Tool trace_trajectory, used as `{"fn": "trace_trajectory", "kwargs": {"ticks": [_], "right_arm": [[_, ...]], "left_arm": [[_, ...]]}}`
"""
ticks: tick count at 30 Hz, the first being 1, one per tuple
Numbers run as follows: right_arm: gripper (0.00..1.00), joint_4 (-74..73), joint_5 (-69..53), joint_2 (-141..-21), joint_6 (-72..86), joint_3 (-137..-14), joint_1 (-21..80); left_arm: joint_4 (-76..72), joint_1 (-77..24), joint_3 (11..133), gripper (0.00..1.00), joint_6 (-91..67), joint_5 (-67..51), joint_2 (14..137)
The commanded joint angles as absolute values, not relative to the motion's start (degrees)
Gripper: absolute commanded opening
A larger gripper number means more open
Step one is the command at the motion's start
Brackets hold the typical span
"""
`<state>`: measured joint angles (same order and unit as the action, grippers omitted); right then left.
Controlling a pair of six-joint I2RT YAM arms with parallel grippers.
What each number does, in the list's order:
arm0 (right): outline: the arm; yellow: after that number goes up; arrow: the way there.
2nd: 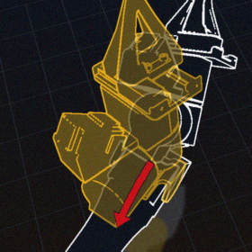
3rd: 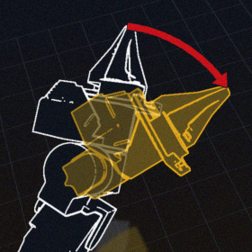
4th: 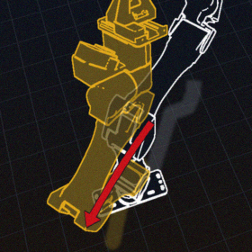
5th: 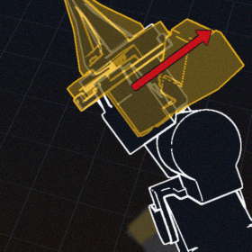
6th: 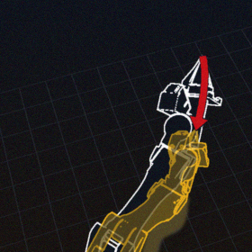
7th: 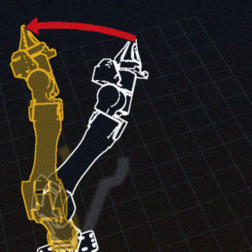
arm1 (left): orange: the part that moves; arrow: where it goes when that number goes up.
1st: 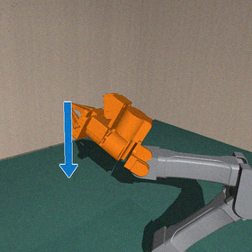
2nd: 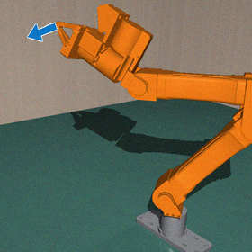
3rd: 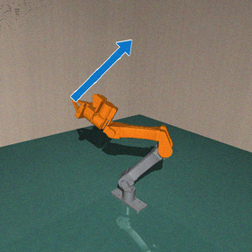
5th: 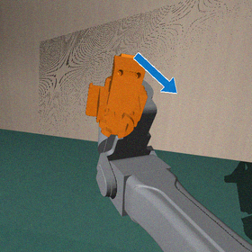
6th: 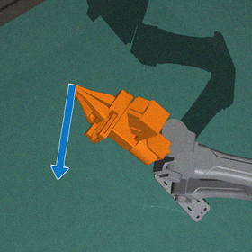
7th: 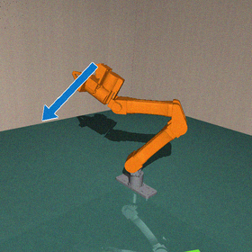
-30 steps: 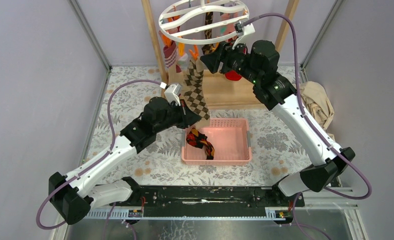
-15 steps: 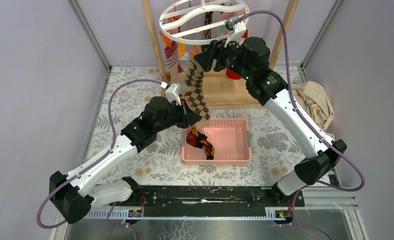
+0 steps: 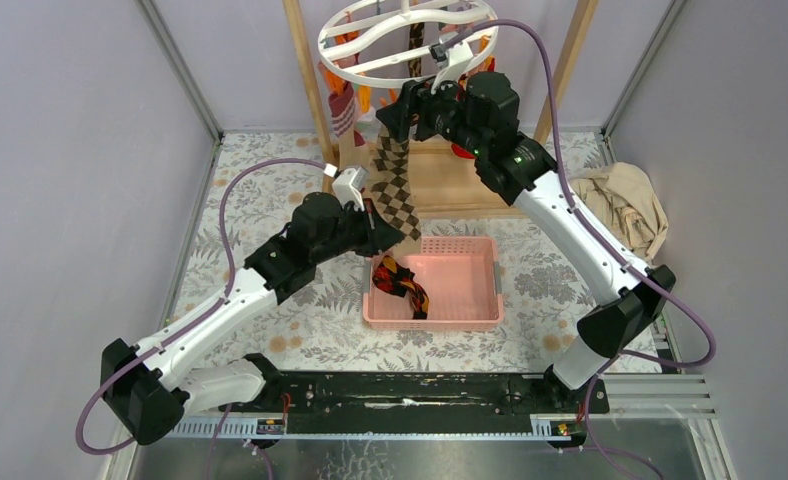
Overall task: Remove the socks clipped to the hanger
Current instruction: Remove the sock from the hanger.
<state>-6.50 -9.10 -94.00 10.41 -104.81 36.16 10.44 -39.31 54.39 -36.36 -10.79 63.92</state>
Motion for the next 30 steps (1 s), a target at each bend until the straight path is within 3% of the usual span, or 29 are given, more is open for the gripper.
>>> {"fn": "trace_trajectory", "kwargs": {"ticks": [1,30], "right_arm": [[0.72,-2.2,-6.6,-94.2,8.5,-106.9,37.3],[0.74,4.5,1.3,-97.0,8.0,-107.7,38.4]], "left_arm": [[8.7,-39.1,54.3,0.05,-35.7,-12.6,65.0],[9.8,-39.1,54.6,0.05,-34.3,-12.3,65.4]]}}
